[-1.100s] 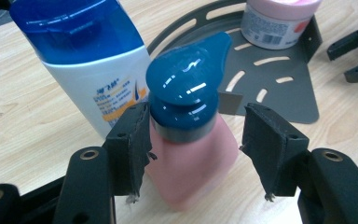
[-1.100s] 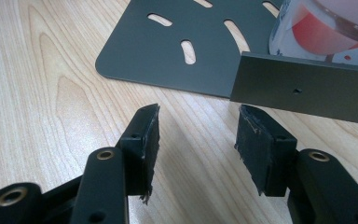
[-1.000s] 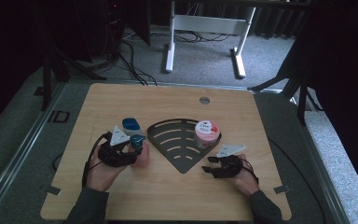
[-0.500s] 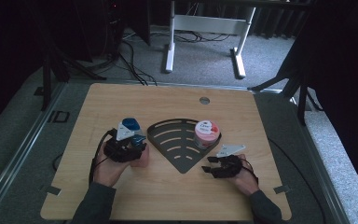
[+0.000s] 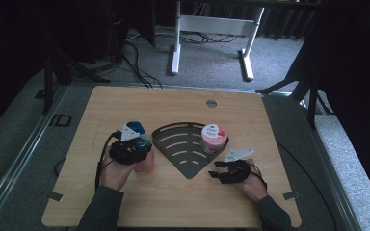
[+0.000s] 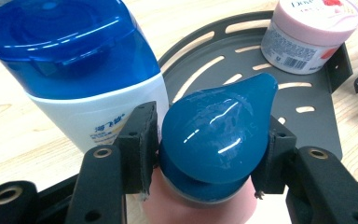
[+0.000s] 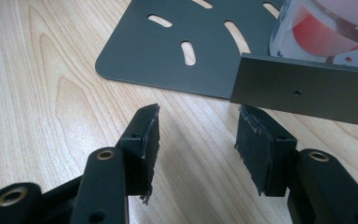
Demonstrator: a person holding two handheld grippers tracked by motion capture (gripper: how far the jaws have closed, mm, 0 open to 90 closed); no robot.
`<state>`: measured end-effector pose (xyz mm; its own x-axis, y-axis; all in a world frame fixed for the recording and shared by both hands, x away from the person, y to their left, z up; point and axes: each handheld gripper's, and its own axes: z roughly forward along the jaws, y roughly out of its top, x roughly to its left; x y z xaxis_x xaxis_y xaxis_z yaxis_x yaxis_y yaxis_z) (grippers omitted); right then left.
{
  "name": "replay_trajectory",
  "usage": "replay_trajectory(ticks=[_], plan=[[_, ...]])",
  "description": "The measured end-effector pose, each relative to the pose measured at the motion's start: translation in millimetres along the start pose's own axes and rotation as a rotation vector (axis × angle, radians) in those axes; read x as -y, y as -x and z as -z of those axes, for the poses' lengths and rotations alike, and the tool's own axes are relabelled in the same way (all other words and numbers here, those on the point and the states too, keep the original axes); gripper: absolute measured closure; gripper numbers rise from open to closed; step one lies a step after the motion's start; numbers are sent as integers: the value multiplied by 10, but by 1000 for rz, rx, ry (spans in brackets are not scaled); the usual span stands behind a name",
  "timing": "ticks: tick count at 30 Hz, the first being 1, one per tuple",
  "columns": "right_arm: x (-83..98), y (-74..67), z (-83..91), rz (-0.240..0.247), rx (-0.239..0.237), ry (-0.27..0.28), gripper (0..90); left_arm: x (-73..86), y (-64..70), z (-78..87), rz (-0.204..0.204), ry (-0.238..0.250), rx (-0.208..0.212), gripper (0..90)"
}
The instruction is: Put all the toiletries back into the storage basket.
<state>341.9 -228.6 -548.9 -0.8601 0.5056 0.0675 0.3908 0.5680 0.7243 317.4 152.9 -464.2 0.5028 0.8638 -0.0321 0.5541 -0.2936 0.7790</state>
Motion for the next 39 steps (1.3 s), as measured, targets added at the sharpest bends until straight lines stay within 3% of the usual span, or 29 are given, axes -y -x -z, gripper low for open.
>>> replay_trajectory(ticks=[14,22,26,39], plan=[[-5,-9,-22,6,-7,-6,489,-15,33,-87,28,-13,-17,482],[-8,-6,-26,5,-8,-7,490,-11,37,-89,49,-3,-27,519],[-13,-10,-30,5,-10,-6,490,-21,38,-87,38,-13,-23,522],[-17,-12,-55,9,-14,-14,490,-27,110,-61,-61,-25,29,523]])
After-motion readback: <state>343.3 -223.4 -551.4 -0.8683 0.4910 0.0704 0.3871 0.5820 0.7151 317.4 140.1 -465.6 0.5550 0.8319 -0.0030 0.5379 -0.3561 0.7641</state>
